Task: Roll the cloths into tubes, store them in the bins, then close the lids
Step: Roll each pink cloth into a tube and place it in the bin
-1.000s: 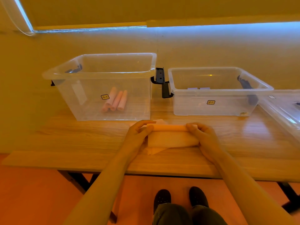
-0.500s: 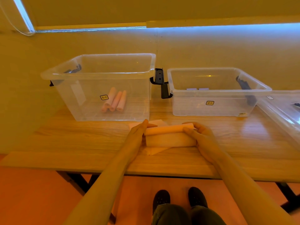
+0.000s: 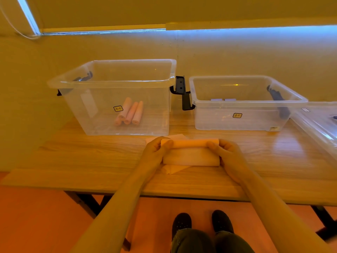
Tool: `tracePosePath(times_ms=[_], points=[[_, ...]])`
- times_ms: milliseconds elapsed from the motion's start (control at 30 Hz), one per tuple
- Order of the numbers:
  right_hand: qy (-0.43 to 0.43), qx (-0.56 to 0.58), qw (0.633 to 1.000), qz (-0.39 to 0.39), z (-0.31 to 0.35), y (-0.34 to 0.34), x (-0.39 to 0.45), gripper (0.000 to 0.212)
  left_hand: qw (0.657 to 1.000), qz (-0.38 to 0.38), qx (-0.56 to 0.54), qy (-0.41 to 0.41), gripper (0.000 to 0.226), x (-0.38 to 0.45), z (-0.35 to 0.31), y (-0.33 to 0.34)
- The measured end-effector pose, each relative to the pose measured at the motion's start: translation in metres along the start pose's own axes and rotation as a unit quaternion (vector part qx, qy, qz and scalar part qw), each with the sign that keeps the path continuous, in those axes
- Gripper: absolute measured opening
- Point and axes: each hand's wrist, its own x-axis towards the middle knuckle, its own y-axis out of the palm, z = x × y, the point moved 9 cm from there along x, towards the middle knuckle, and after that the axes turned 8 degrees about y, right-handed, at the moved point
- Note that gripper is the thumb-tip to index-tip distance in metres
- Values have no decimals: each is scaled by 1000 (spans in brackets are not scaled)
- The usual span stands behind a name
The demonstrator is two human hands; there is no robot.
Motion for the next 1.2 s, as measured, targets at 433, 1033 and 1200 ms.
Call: tracePosePath(times_ms=[433, 1033, 1200], points=[[-32, -104, 994, 0, 3, 5, 1, 30, 996, 42, 77, -17, 22, -1, 1, 9], [-14, -59, 998, -20, 1, -4, 2, 24, 999, 36, -9, -15, 21, 0, 0, 6], [-4, -34, 999, -19, 1, -5, 2, 20, 1000, 7, -12, -26, 22, 2, 4, 2]])
